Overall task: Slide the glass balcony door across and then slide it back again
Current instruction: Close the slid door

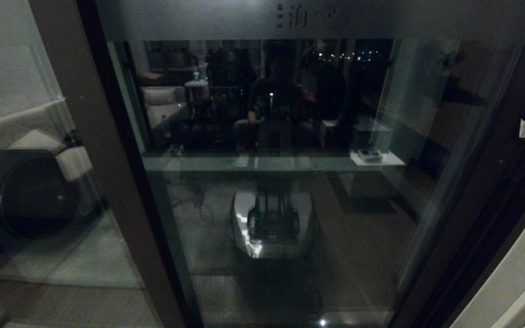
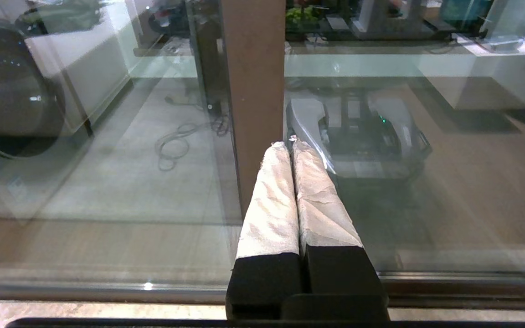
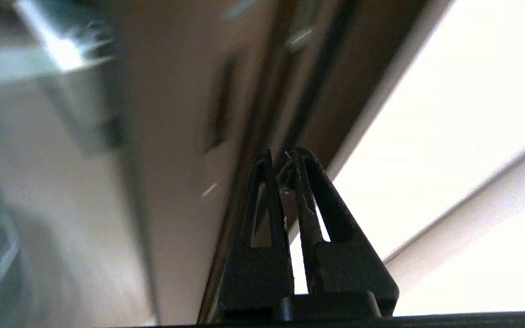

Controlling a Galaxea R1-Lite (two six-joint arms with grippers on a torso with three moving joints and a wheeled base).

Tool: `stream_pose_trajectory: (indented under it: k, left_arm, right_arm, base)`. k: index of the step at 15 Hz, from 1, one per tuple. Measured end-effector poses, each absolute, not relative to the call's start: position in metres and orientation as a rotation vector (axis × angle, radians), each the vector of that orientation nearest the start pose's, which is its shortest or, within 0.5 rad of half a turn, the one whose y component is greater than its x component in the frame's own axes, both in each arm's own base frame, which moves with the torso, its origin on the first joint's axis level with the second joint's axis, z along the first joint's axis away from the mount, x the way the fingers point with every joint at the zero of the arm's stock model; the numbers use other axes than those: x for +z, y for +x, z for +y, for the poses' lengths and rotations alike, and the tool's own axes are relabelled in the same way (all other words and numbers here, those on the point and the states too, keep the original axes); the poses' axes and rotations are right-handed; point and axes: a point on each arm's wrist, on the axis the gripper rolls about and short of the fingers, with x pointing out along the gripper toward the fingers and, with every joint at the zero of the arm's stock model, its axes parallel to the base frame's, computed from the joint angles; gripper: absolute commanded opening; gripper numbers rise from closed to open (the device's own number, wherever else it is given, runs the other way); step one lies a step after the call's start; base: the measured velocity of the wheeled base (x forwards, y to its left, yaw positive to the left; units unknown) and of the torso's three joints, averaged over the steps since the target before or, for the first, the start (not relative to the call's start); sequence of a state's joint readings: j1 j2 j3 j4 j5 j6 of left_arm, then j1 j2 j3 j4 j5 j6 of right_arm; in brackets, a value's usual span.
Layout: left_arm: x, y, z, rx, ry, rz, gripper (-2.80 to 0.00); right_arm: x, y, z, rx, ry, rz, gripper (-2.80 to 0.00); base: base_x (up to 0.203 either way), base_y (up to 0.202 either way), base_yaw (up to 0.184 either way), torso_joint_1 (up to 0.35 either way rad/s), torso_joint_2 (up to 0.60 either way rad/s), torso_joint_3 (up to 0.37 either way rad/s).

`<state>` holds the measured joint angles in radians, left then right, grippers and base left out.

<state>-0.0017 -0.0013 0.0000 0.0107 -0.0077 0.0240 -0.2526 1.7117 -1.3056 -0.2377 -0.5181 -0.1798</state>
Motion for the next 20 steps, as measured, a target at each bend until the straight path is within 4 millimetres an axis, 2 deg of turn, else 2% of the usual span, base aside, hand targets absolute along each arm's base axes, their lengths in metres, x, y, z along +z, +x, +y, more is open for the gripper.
stream_pose_trajectory:
  k: [5,9,15,20]
  left_arm:
    - [0.074,-0.023,0.0,-0.009,0.024,0.009,-2.8]
    - [0.074,-0.023,0.0,-0.009,0.024,0.009,-2.8]
    - [0.074,-0.023,0.0,-0.009,0.024,0.009,-2.8]
    - [0.074,-0.023,0.0,-0.009,0.024,0.009,-2.8]
  right_arm:
    - [0.288,0.315,-0.121,-0.782,-0.186,0.346,-2.8]
    - [0.281,0.328,-0.125,-0.632,-0.127,0.385,-2.8]
    - [0.288,0.339,-0.126,-0.603,-0.11,0.343,-2.8]
    - [0.285,0.351,-0.131,-0.563,-0.079,0.329,-2.8]
  base:
    - [0.0,0.0,0.0,0.0,0.0,0.0]
    - [0.0,0.0,0.0,0.0,0.0,0.0]
    - [0.0,0.0,0.0,0.0,0.0,0.0]
    - [0.0,0.0,0.0,0.0,0.0,0.0]
